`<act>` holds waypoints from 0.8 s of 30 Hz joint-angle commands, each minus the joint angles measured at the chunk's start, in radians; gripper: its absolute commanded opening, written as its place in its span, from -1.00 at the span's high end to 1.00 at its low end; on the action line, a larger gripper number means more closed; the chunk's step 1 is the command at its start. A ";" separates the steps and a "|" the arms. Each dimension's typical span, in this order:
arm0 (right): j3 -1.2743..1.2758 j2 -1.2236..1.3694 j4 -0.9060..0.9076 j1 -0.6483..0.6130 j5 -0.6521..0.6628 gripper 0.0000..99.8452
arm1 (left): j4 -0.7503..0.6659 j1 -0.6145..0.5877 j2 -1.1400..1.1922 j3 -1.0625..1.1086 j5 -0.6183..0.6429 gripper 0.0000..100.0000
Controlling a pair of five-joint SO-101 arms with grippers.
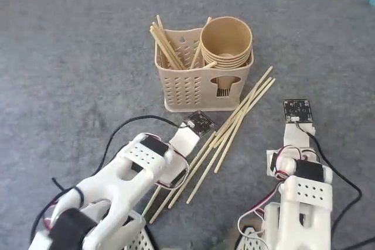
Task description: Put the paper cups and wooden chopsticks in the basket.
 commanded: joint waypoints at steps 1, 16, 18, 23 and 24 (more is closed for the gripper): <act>-0.003 -0.013 0.008 0.002 0.002 0.98 | 0.005 0.026 0.040 -0.002 -0.014 0.97; -0.003 -0.013 0.005 0.002 0.002 0.98 | 0.453 0.041 0.040 -0.369 -0.023 0.97; -0.003 -0.013 0.005 0.002 0.002 0.98 | 0.456 0.043 0.040 -0.386 -0.023 0.97; -0.003 -0.013 0.005 0.002 0.002 0.98 | 0.546 0.052 0.040 -0.513 -0.021 0.97; -0.003 -0.013 0.005 0.002 0.002 0.98 | 0.585 0.063 0.038 -0.549 -0.021 0.97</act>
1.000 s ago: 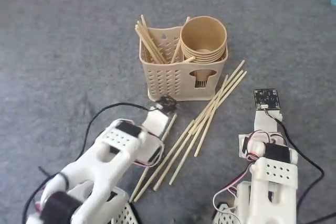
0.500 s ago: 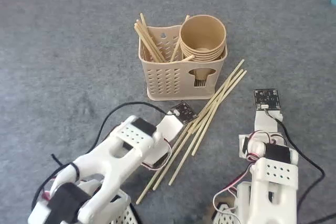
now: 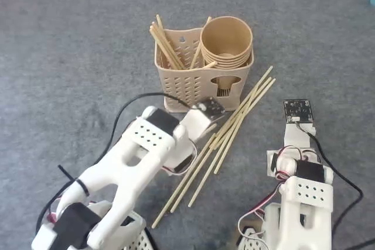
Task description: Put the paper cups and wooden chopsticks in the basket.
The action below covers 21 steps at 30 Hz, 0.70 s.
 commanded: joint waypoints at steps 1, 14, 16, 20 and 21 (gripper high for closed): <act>-0.003 -0.013 0.005 0.002 0.003 0.98 | 0.143 0.043 -0.005 -0.173 -0.006 0.97; -0.003 -0.013 0.005 0.004 0.006 0.98 | 0.249 0.221 -0.460 -0.355 0.107 0.97; -0.003 -0.013 0.005 0.004 0.006 0.98 | 0.213 0.221 -0.512 -0.363 0.114 0.97; -0.003 -0.013 0.007 0.004 0.006 0.98 | 0.052 0.184 -0.612 -0.361 0.115 0.97; -0.003 -0.013 0.007 0.005 0.006 0.98 | -0.012 0.153 -0.637 -0.357 0.117 0.97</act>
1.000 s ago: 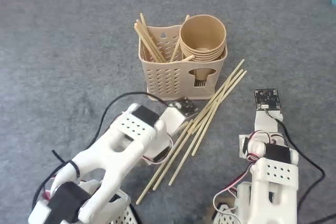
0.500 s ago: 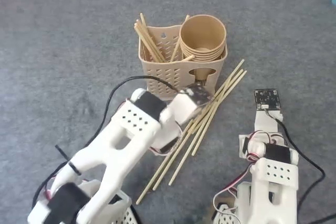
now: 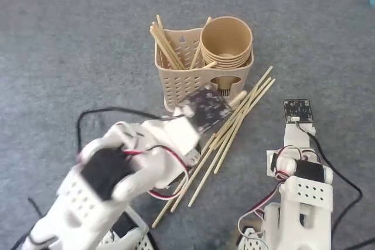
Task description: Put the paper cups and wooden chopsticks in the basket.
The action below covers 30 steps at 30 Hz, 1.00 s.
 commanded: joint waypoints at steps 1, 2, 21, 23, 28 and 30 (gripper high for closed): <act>-0.003 -0.013 0.007 0.007 0.006 0.98 | -0.253 -0.089 -0.126 -0.031 0.025 0.97; -0.003 -0.013 0.008 0.007 0.006 0.98 | -0.327 -0.124 -0.143 -0.024 0.051 0.97; -0.003 -0.013 0.007 0.010 0.008 0.98 | -1.358 -0.393 -0.180 0.252 0.206 0.97; -0.003 -0.013 0.007 0.010 0.008 0.98 | -1.292 -0.422 -0.186 0.271 0.204 0.97; -0.003 -0.013 0.007 0.010 0.008 0.98 | -1.126 -0.560 -0.261 0.371 0.210 0.97; -0.003 -0.013 0.008 0.010 0.008 0.98 | -1.011 -0.634 -0.321 0.430 0.206 0.97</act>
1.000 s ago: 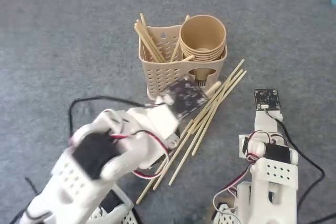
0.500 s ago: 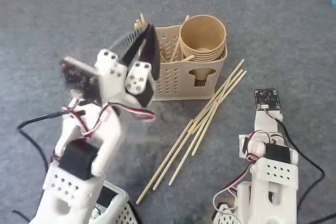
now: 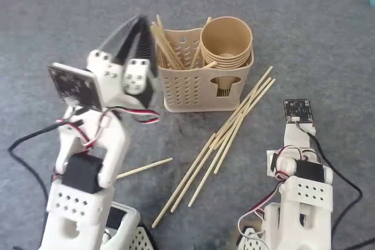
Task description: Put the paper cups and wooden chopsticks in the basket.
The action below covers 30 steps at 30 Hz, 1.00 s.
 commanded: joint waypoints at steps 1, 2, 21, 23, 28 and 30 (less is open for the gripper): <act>-0.003 -0.013 0.008 0.010 0.008 0.98 | 0.230 -0.163 -0.132 0.102 -0.005 0.97; -0.003 -0.013 0.008 0.010 0.008 0.98 | 0.290 -0.196 -0.163 0.139 -0.005 0.97; -0.499 0.237 0.292 0.030 -0.049 0.98 | 0.210 -0.431 -0.374 0.774 -0.011 0.48; -0.621 0.372 0.352 -0.012 -0.068 0.98 | 0.212 -0.431 -0.374 0.776 -0.012 0.48; -0.813 0.650 0.320 -0.088 -0.315 0.98 | 0.212 -0.431 -0.374 0.776 -0.012 0.48; -0.822 0.713 0.275 -0.147 -0.367 0.98 | 0.212 -0.433 -0.373 0.776 -0.012 0.48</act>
